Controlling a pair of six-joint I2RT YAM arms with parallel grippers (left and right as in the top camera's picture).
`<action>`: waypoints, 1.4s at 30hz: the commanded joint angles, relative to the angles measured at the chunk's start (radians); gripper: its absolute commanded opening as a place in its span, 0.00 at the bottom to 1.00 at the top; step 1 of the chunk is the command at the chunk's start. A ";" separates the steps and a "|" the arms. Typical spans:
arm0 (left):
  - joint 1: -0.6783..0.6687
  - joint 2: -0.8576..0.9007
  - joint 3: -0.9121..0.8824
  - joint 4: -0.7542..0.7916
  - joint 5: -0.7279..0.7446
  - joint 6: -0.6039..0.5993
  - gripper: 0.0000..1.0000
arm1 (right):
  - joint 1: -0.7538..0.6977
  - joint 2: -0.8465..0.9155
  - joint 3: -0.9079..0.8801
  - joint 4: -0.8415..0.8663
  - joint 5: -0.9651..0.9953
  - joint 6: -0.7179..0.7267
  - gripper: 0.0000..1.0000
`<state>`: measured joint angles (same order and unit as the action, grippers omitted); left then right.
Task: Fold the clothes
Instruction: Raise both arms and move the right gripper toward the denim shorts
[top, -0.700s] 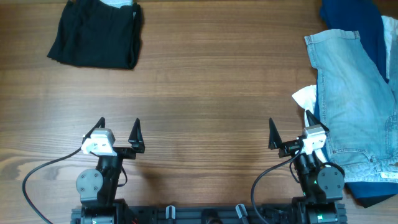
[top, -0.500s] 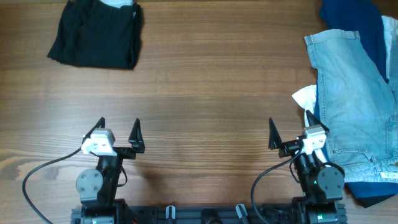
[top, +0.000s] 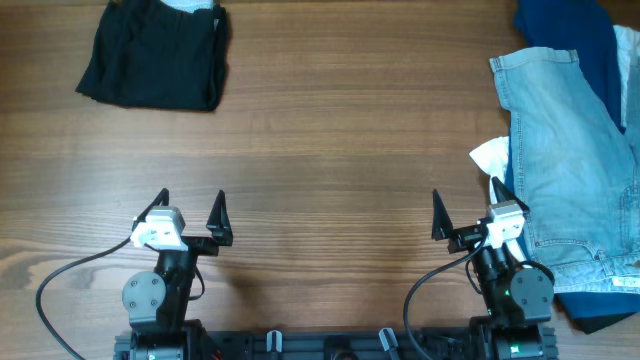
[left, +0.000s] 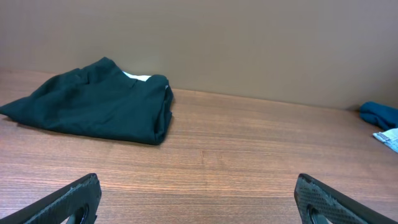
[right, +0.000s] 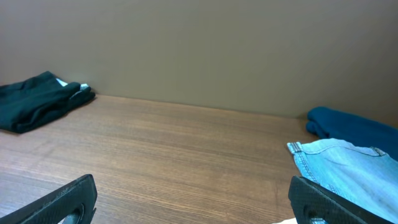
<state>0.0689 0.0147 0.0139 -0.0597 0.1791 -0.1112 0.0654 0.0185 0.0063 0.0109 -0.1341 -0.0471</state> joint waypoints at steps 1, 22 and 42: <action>0.007 -0.008 -0.008 0.000 -0.013 -0.009 1.00 | -0.004 0.000 -0.001 0.000 -0.013 -0.005 1.00; 0.007 -0.008 -0.008 0.000 -0.013 -0.009 1.00 | -0.004 0.000 -0.001 0.000 -0.013 -0.005 1.00; 0.007 -0.008 -0.008 0.001 0.011 -0.010 1.00 | -0.004 0.000 -0.001 0.001 -0.013 -0.002 1.00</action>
<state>0.0689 0.0147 0.0139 -0.0597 0.1795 -0.1112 0.0654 0.0185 0.0063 0.0109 -0.1341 -0.0471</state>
